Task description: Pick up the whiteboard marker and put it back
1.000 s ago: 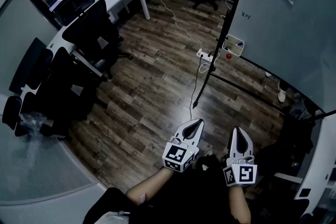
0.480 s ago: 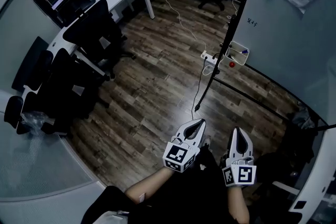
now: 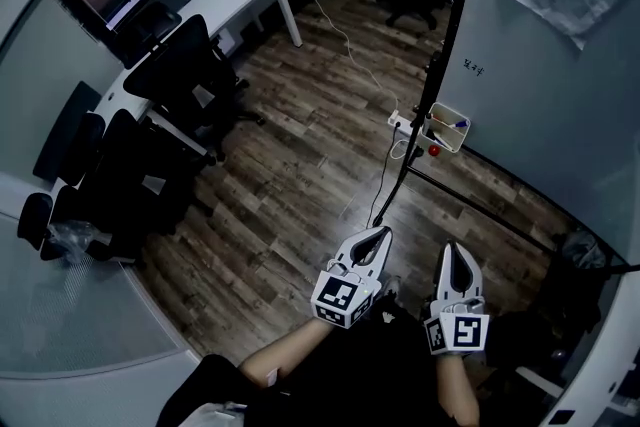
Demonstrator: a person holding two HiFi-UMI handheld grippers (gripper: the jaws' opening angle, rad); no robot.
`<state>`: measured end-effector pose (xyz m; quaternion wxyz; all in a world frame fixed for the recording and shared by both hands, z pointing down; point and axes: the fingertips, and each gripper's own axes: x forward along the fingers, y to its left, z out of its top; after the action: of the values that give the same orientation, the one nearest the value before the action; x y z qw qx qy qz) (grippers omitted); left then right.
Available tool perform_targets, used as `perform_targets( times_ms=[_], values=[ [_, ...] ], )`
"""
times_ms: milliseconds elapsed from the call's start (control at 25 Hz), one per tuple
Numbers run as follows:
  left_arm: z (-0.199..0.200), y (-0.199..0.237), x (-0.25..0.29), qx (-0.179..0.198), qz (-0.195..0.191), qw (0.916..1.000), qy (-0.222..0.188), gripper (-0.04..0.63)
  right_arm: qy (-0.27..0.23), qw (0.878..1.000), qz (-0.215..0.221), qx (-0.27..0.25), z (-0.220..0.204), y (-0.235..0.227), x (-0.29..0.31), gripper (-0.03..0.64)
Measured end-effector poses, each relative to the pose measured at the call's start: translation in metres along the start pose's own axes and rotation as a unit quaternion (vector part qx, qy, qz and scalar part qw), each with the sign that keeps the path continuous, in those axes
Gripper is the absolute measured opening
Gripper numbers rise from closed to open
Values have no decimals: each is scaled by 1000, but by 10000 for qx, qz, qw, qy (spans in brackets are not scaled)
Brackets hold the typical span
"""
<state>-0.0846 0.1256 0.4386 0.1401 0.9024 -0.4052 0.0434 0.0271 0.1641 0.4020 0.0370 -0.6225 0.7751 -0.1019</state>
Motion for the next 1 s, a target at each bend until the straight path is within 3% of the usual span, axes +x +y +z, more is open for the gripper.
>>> perform_targets(
  times_ms=[480,1000],
  values=[
    [8,-4,62,91,369,9993,-17,0,-13,9997,225,50,11,-62,33,12],
    [13,5,83,118,498,9987,-21,0,104,9993,312,177,7,-74,54,12]
  ],
)
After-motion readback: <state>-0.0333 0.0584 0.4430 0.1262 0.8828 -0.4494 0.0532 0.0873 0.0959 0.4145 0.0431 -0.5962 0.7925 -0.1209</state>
